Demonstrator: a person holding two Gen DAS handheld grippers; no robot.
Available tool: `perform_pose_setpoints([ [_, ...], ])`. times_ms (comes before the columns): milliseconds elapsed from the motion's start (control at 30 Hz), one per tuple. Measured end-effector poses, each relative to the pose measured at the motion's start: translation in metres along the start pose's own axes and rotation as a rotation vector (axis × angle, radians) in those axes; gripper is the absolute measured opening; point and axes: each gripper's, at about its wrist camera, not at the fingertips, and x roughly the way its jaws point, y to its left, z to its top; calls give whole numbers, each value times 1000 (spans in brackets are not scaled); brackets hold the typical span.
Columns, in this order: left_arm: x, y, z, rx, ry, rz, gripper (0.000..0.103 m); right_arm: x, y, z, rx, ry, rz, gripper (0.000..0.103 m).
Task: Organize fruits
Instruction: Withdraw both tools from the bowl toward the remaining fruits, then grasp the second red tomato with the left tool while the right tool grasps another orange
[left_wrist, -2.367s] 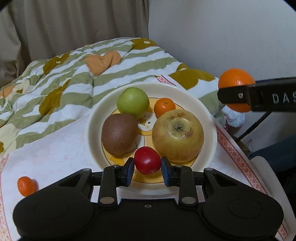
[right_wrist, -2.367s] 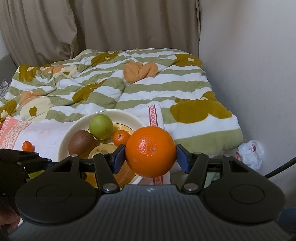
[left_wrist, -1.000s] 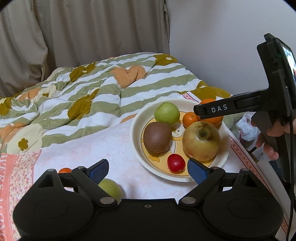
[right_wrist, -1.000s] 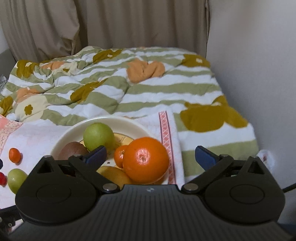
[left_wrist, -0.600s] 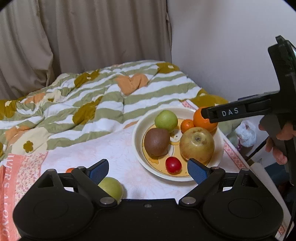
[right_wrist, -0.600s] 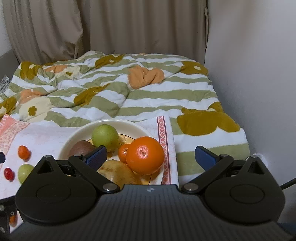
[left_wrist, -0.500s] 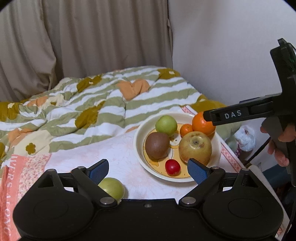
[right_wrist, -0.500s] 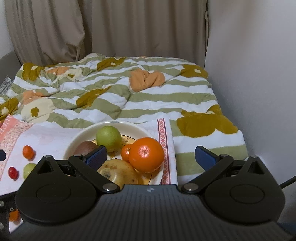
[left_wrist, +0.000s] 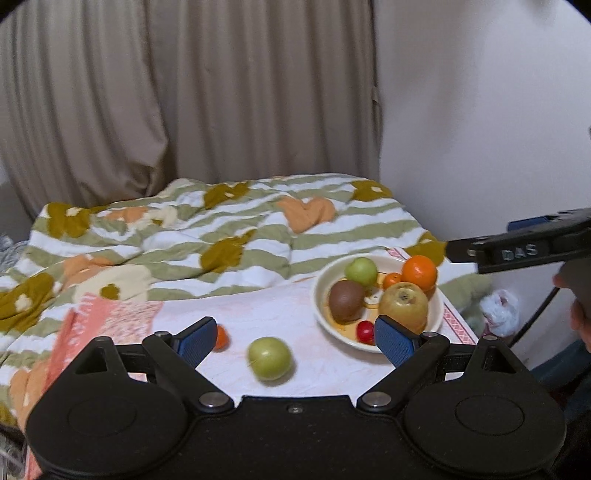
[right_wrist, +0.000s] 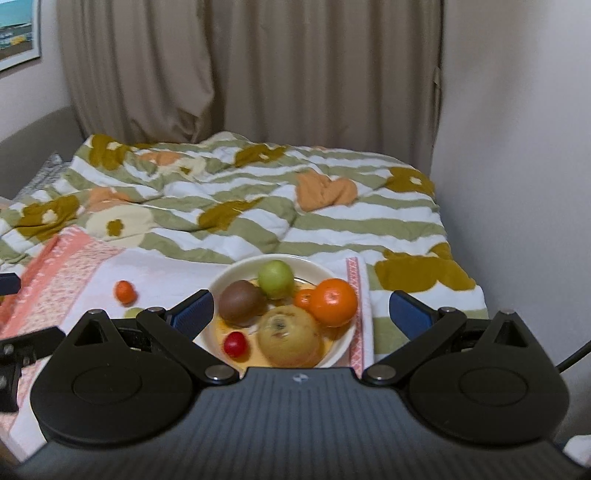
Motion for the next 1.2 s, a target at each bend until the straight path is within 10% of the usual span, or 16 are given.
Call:
perform_pose_setpoints([
  [567, -44, 113, -13, -50, -25, 46, 94, -57, 97, -12, 16, -24, 31, 103],
  [1200, 36, 208, -25, 107, 96, -137, 94, -7, 217, -61, 140, 168, -62, 103],
])
